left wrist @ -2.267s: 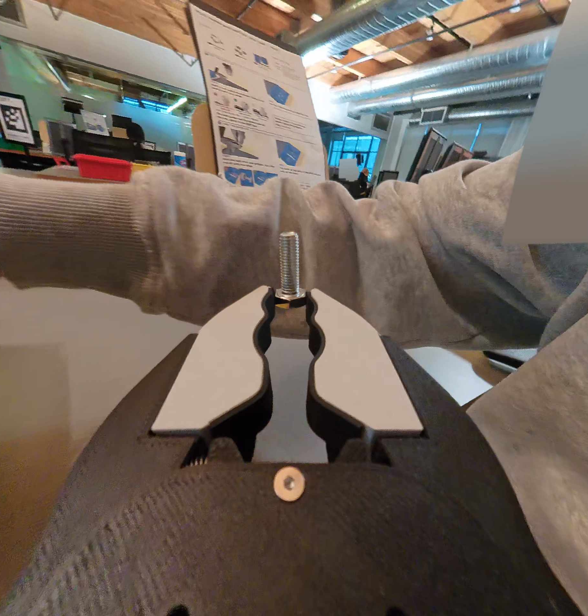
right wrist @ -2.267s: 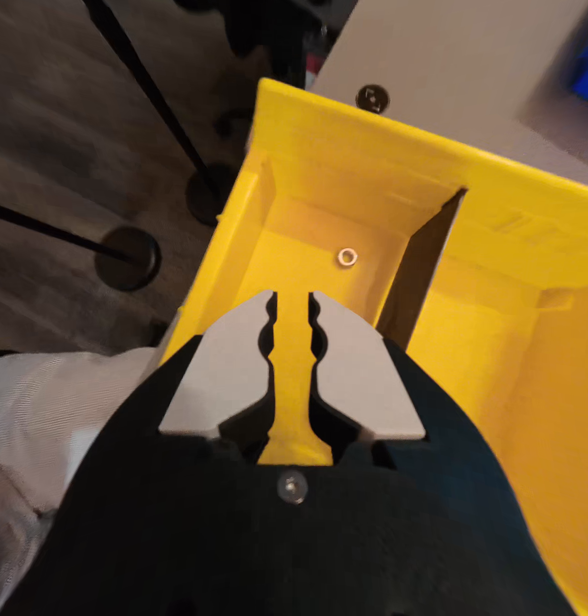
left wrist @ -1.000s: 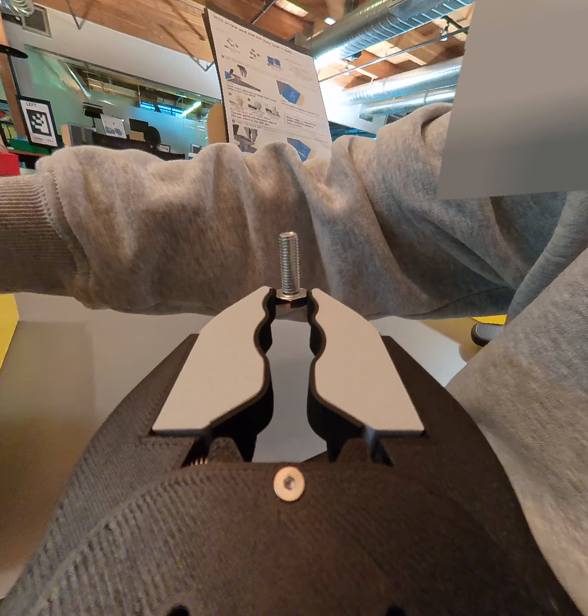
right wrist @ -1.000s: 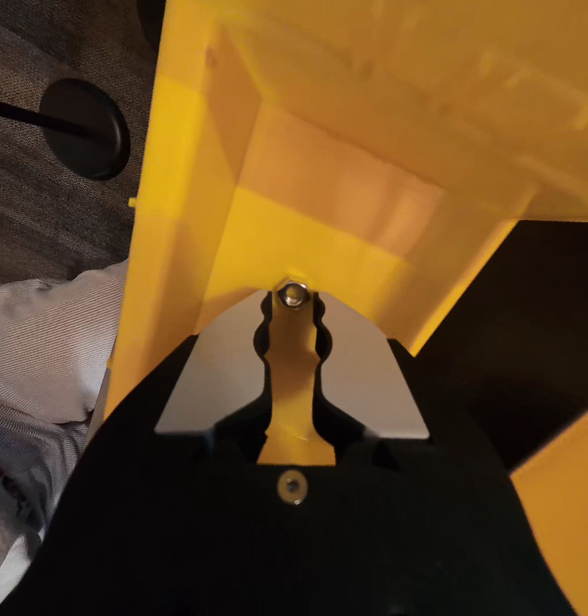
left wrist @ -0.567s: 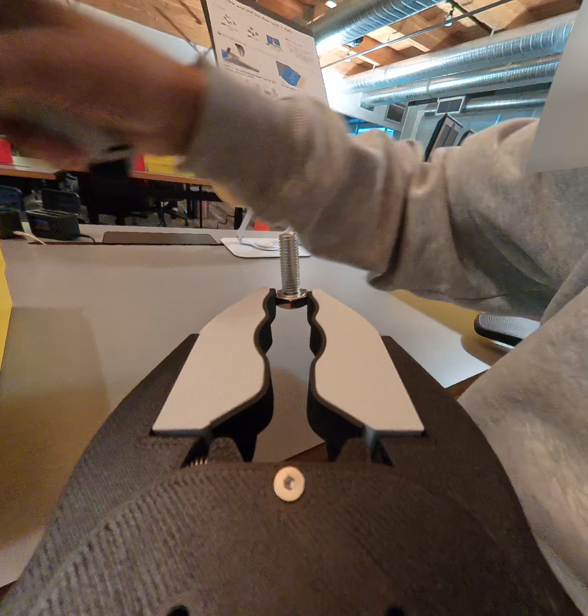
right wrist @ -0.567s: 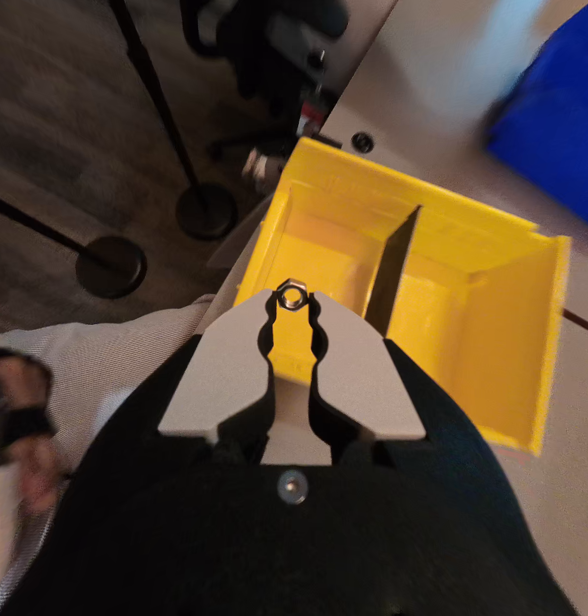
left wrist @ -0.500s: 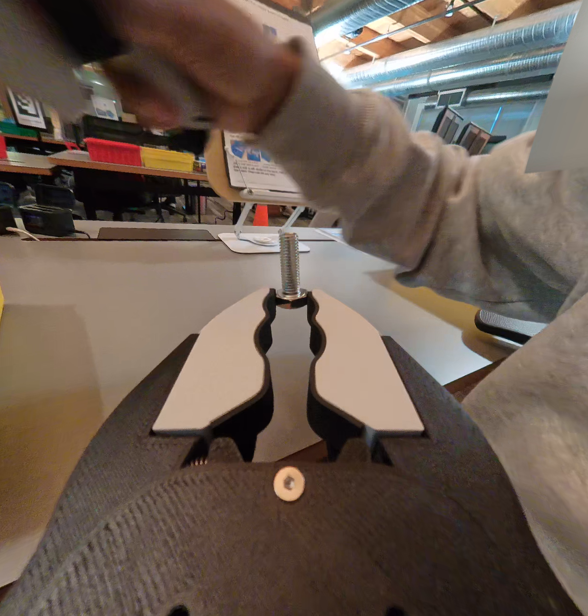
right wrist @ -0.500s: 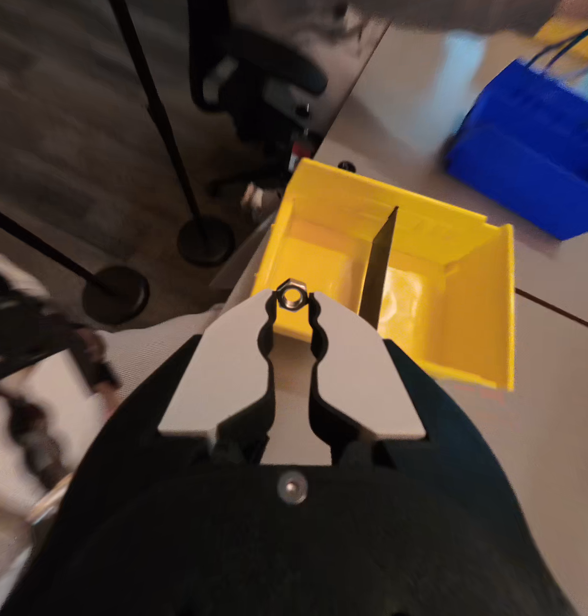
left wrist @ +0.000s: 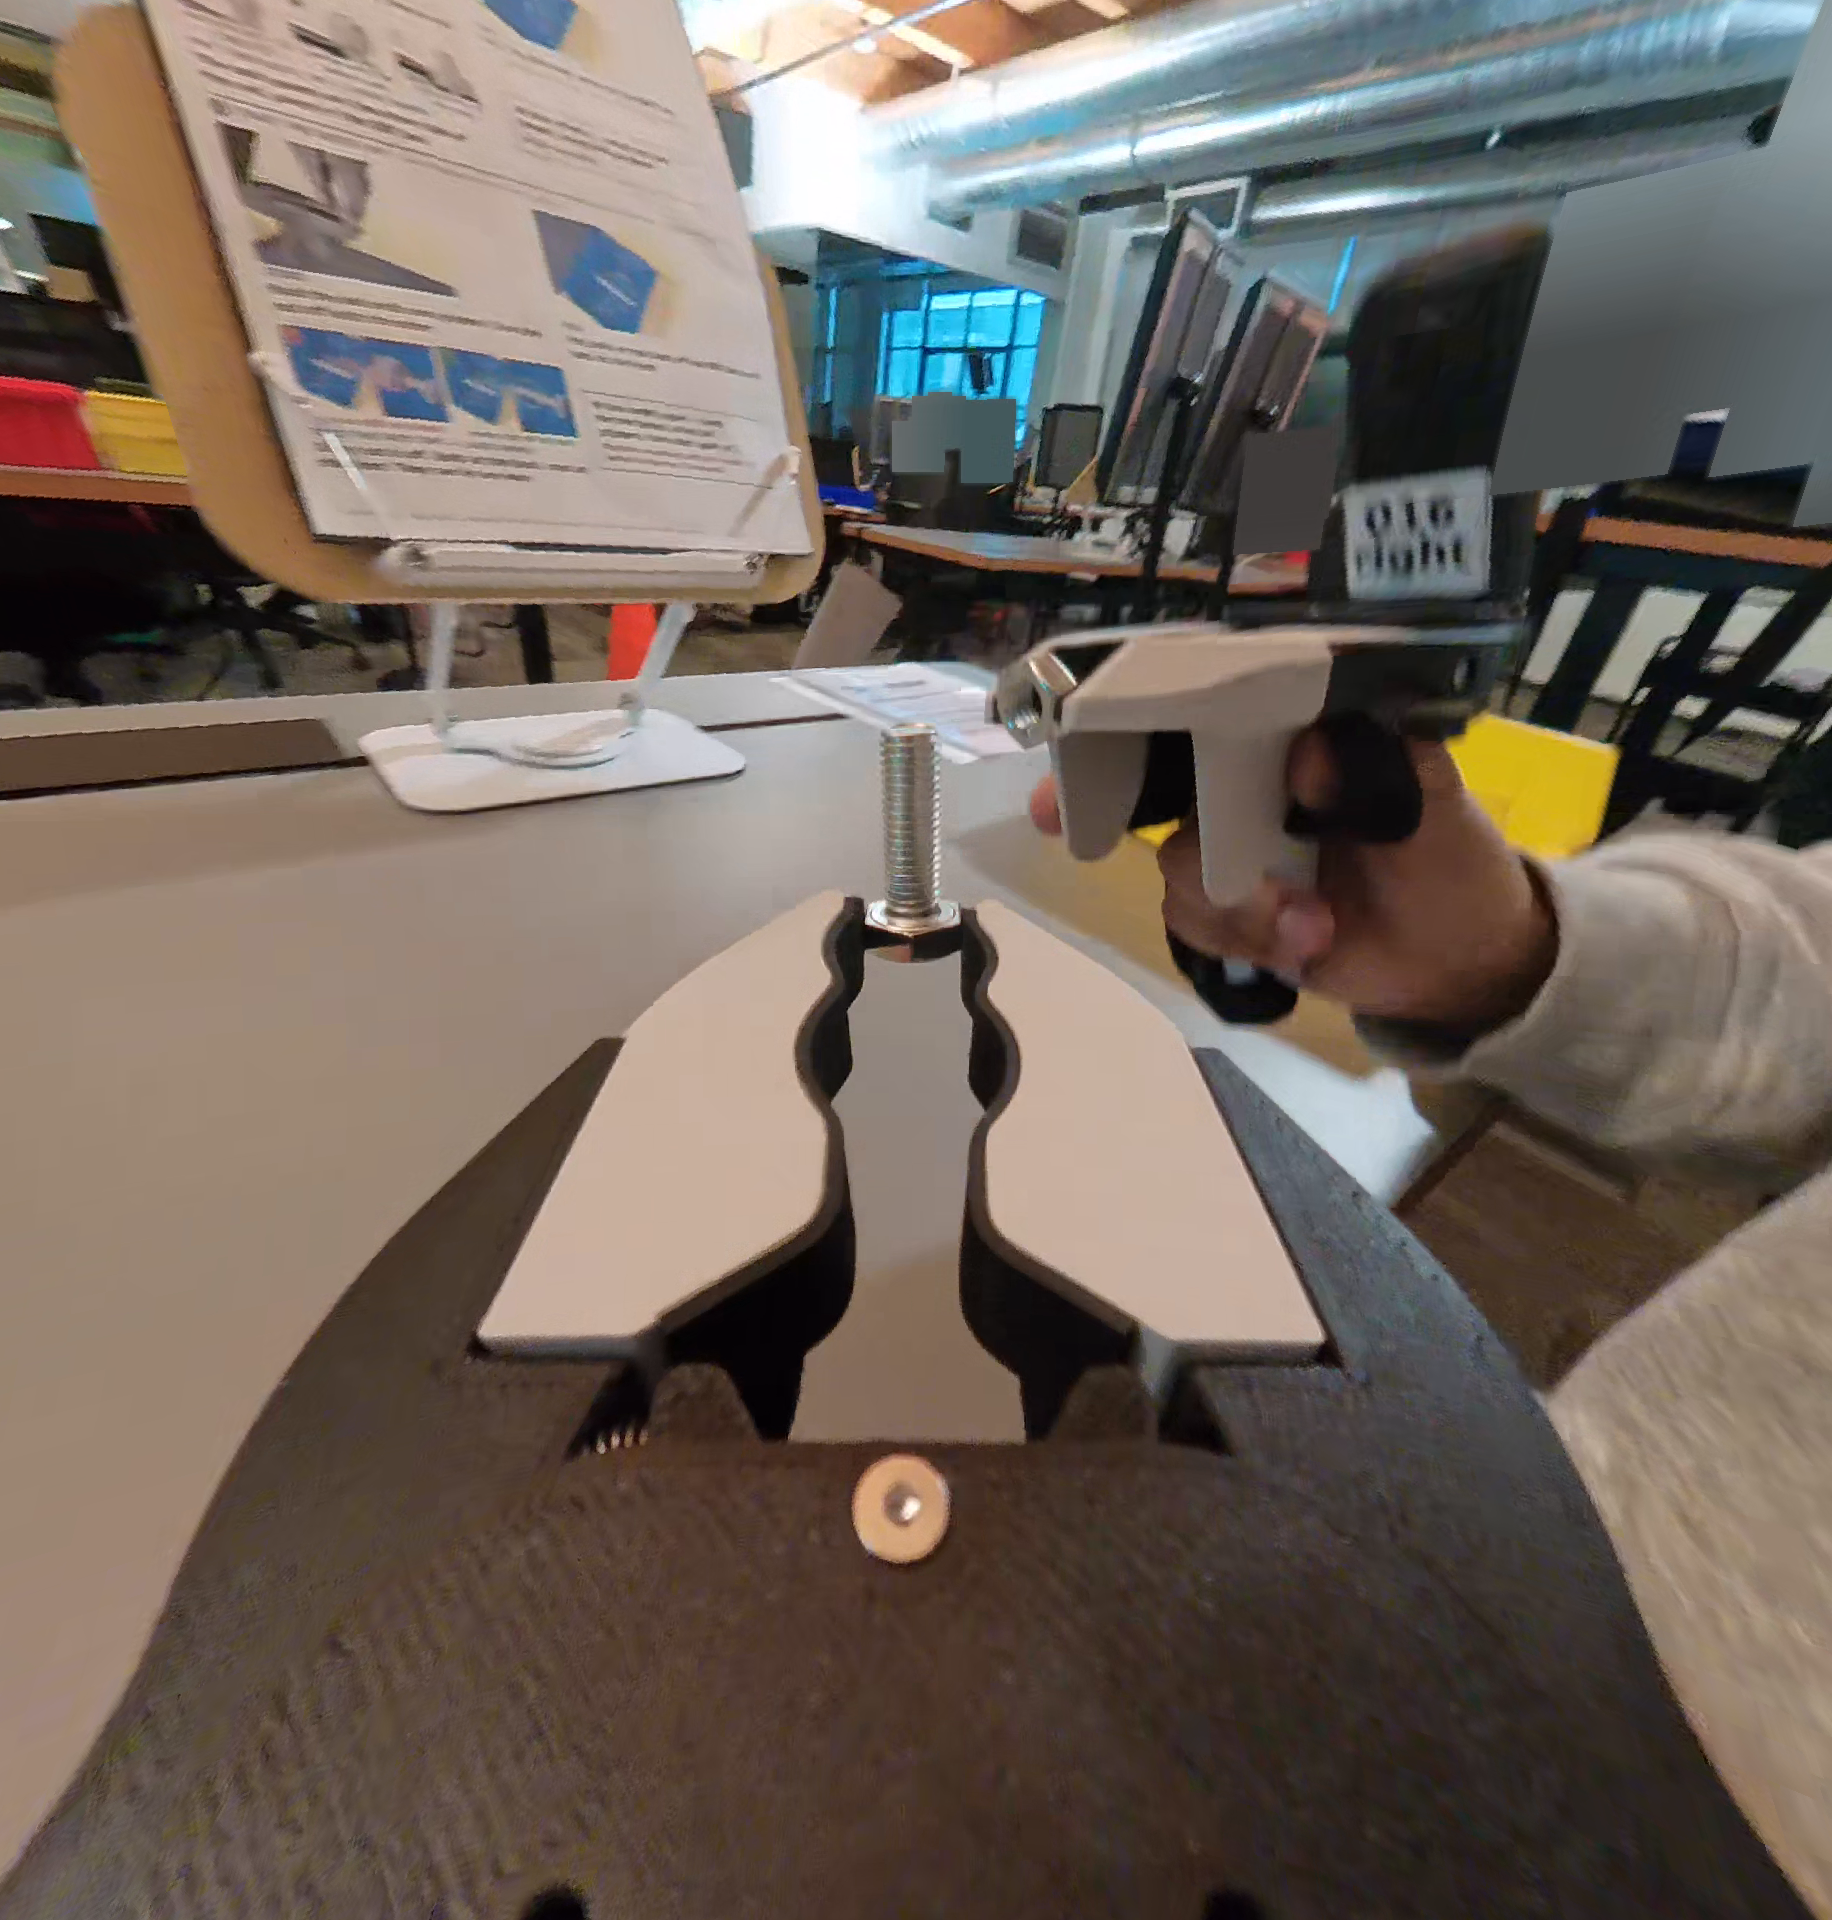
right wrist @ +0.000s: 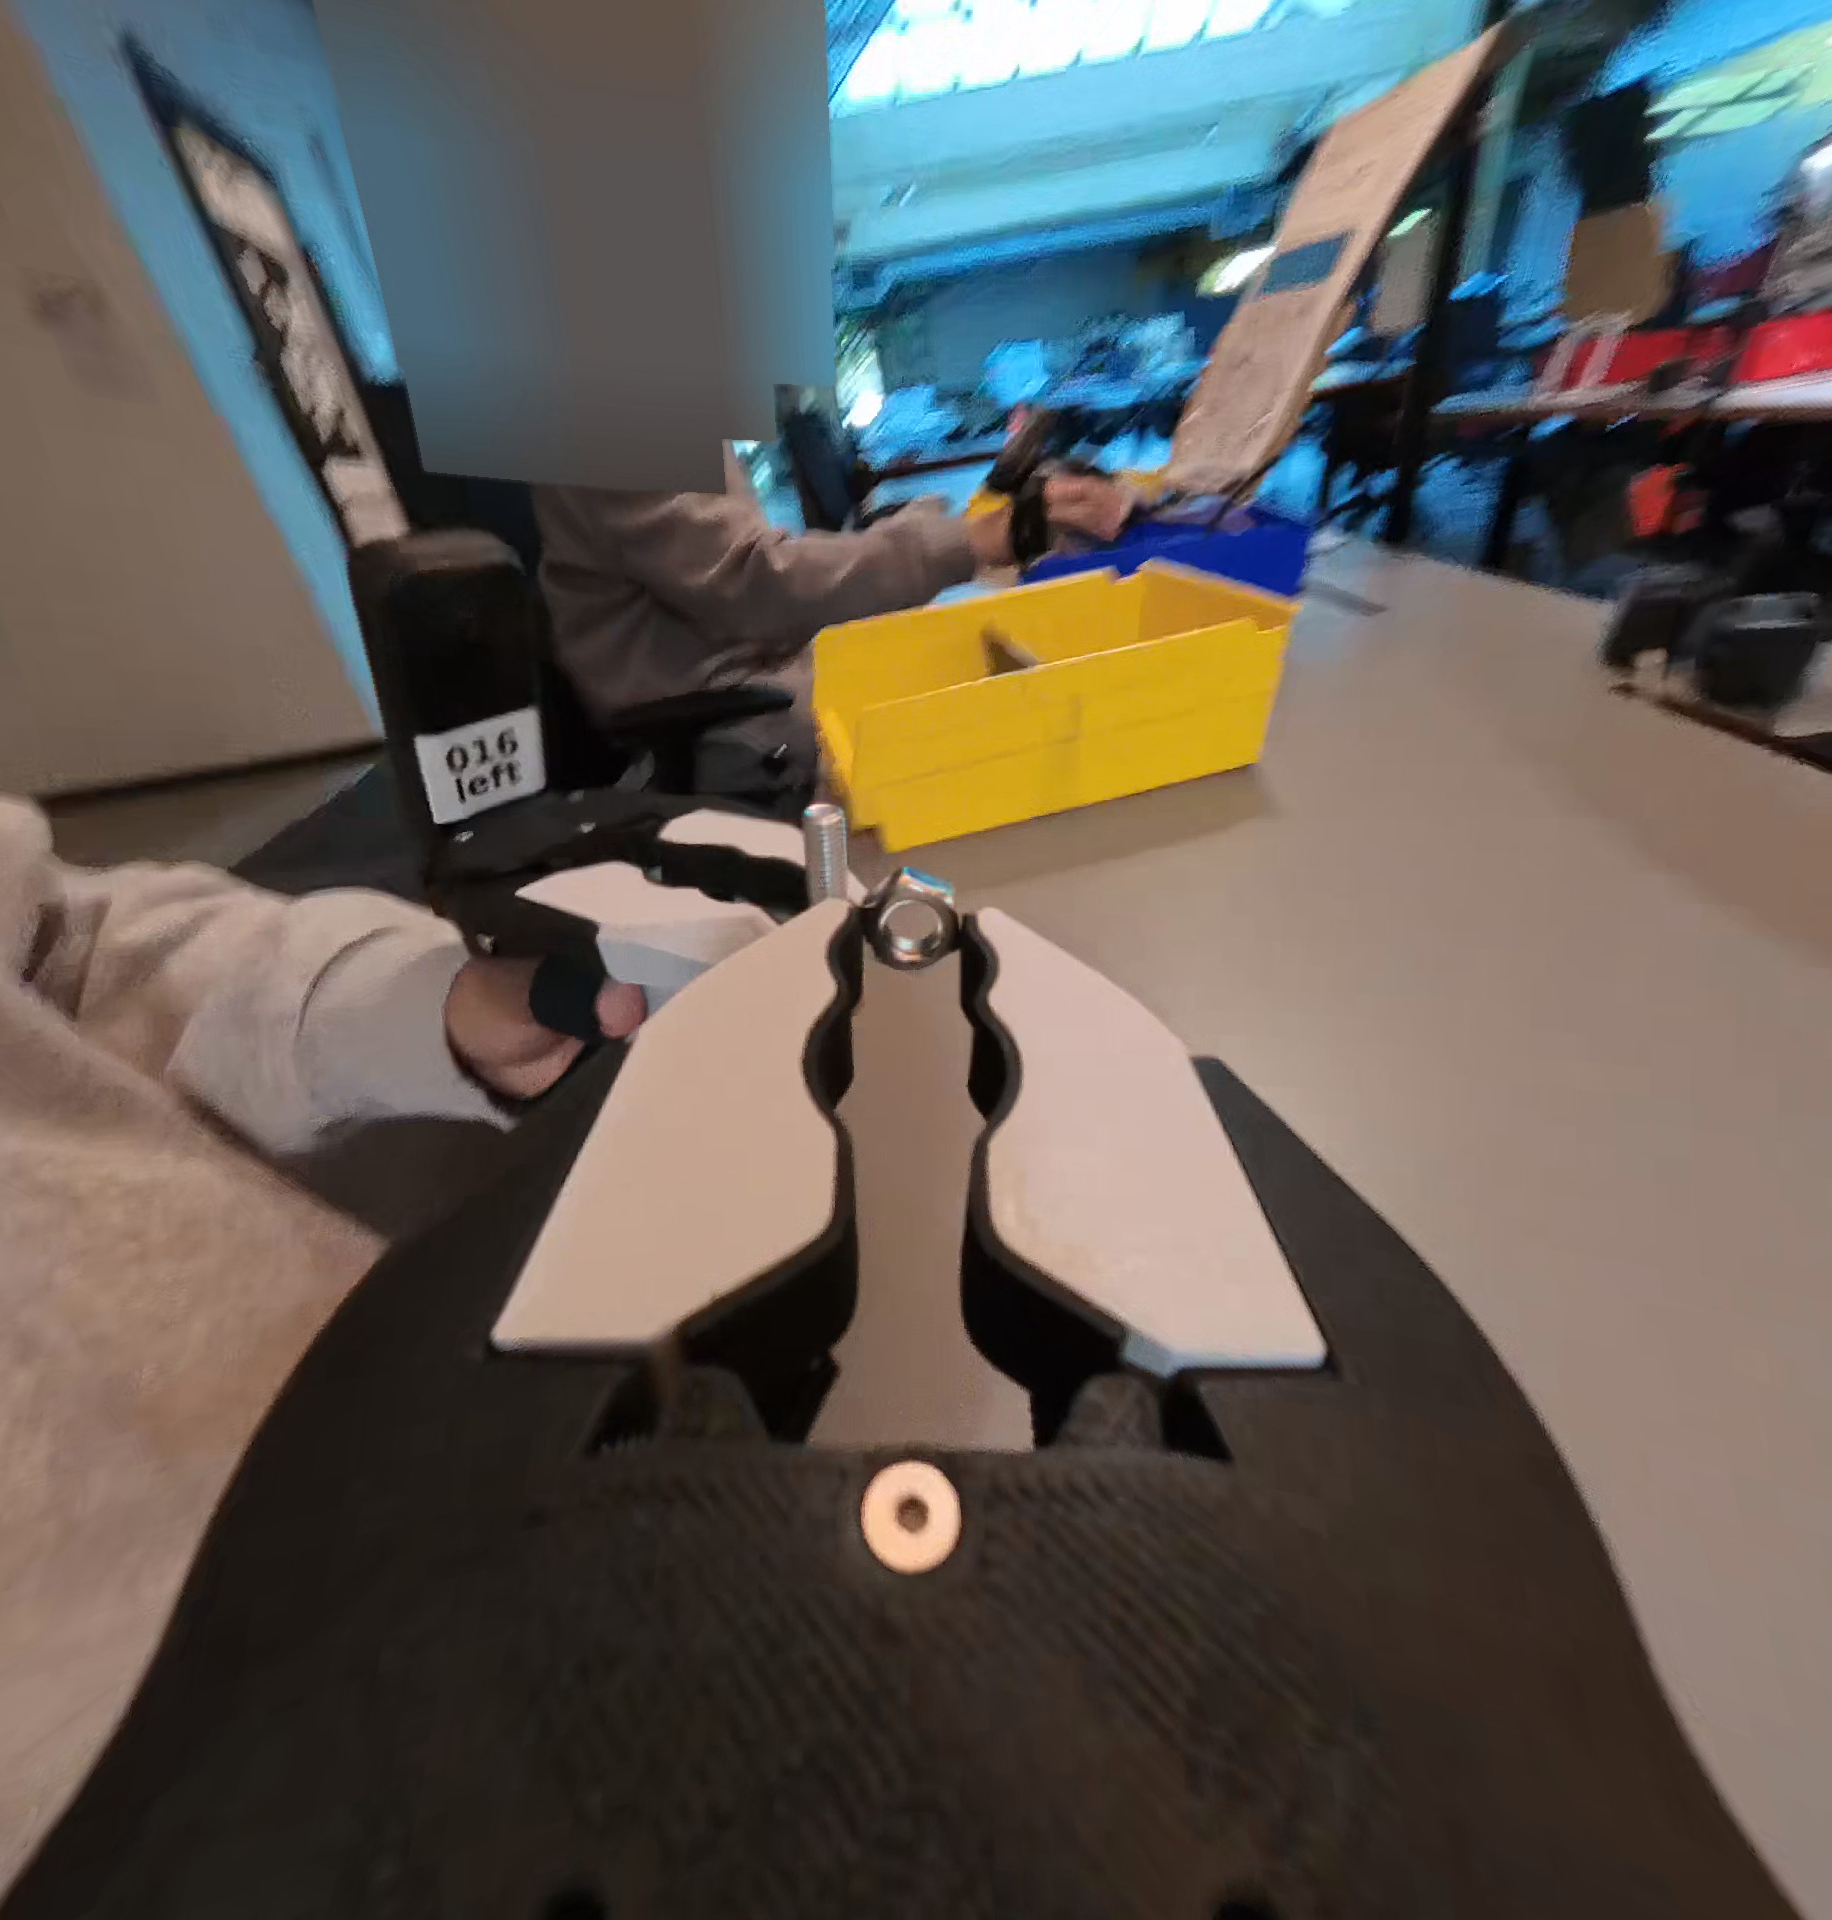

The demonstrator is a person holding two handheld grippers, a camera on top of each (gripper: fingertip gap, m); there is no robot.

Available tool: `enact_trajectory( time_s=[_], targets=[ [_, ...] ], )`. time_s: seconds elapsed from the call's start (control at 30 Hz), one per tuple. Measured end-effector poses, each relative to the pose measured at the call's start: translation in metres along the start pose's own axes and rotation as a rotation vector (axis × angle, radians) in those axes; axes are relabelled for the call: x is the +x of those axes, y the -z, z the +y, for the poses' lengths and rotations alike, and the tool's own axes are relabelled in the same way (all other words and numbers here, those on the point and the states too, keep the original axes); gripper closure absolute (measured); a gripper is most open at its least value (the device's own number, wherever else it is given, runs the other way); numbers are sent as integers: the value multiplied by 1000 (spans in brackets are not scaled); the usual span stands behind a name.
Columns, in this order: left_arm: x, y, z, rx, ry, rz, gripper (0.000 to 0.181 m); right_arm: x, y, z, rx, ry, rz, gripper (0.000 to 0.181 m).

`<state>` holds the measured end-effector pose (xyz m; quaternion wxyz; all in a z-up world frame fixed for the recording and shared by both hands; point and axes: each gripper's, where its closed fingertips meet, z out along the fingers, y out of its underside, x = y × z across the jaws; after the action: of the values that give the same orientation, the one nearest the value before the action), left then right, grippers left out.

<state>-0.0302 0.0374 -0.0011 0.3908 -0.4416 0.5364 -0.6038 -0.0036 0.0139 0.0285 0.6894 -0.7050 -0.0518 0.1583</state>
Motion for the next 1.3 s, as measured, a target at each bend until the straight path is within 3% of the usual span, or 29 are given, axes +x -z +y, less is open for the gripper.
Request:
enact_trajectory(
  time_s=[0.13,0.27,0.43,0.73,0.93,1.1,1.3],
  targets=[
    [5,-45,-3,11,8,66,163,22,36,-5,85,-43,128,163],
    [12,-78,13,-33,-80,139,163,35,61,5,81,-33,220,163],
    [33,-81,11,-18,137,342,163,39,82,13,93,-38,281,163],
    [54,-100,35,-87,56,476,163,28,75,38,-10,-8,284,163],
    [74,-104,48,-122,-59,540,163,32,96,29,-39,-3,354,163],
    [83,-103,48,-121,-48,555,163,28,95,21,-225,-141,300,163],
    [84,-103,49,-118,-113,532,163,27,95,27,-671,-84,296,163]
  ],
)
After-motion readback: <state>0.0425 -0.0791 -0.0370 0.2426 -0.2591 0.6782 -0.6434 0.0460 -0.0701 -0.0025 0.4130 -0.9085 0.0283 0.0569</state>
